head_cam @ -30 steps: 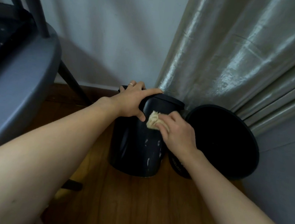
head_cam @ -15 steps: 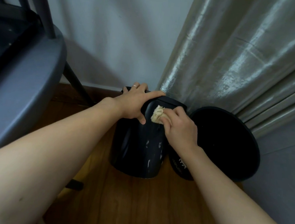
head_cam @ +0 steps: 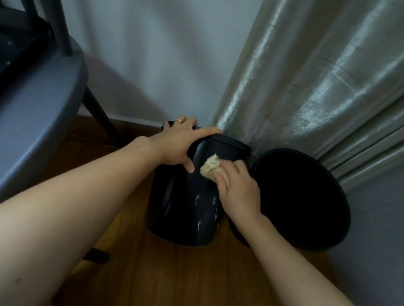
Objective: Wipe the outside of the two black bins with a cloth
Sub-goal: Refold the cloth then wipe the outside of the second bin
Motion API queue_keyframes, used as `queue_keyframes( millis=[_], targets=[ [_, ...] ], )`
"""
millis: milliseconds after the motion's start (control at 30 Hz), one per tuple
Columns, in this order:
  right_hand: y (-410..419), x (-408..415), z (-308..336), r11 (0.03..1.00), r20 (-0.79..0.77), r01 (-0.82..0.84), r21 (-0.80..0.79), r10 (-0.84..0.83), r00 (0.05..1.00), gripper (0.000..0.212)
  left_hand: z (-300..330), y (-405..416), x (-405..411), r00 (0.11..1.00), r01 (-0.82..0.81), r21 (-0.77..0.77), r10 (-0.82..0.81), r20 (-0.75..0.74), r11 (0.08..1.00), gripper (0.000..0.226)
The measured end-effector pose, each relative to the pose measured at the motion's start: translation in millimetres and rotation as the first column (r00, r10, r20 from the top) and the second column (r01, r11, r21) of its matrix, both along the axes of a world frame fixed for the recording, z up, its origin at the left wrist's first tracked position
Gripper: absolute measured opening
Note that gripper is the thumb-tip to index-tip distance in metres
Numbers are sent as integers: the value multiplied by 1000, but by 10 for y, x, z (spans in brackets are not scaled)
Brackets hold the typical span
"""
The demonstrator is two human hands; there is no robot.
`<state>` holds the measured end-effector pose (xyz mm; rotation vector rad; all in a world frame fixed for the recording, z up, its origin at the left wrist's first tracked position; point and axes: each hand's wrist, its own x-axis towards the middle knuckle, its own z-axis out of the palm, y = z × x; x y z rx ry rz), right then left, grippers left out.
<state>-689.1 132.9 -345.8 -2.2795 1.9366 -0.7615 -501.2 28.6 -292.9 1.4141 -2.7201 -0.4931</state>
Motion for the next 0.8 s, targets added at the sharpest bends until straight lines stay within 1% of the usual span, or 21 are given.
queue_keyframes(
  millis=[67, 133, 200, 333, 500, 533, 600, 700, 767, 800],
  targets=[
    [171, -6, -113, 991, -17, -130, 11, 130, 991, 32, -1, -4, 8, 1000, 2, -6, -2, 2, 1000, 109],
    [253, -33, -169, 979, -43, -201, 30, 202, 978, 26, 4, -3, 2, 1000, 0, -2, 0, 10, 1000, 109],
    [187, -26, -132, 984, -39, -177, 8, 177, 983, 24, 9, 3, -13, 1000, -3, -5, 3, 19, 1000, 110],
    [-38, 23, 19, 998, 24, -41, -49, 42, 999, 27, -8, 8, -21, 1000, 10, -19, -9, 20, 1000, 109],
    [1, -3, -54, 995, 21, -59, -77, 61, 998, 29, -20, 1, -42, 999, 23, -32, -22, 23, 999, 109],
    [55, -12, -101, 993, 14, -87, -81, 88, 996, 29, -13, 0, -41, 999, 26, -28, -25, 20, 999, 109],
    [215, -23, -224, 977, -22, -198, -77, 197, 980, 28, -6, -4, -22, 1000, 20, -13, -20, 1, 1000, 109],
    [441, -48, -383, 932, -116, -363, -22, 358, 926, 25, -13, -6, -2, 1000, 15, -6, -15, -5, 1000, 110],
    [446, -58, -374, 916, -160, -402, -8, 396, 904, 23, -19, 3, -12, 1000, 16, -20, -16, 10, 1000, 111],
    [400, -45, -329, 924, -164, -381, -18, 373, 913, 22, -17, 5, -15, 1000, 14, -25, -13, 15, 1000, 111]
  ],
)
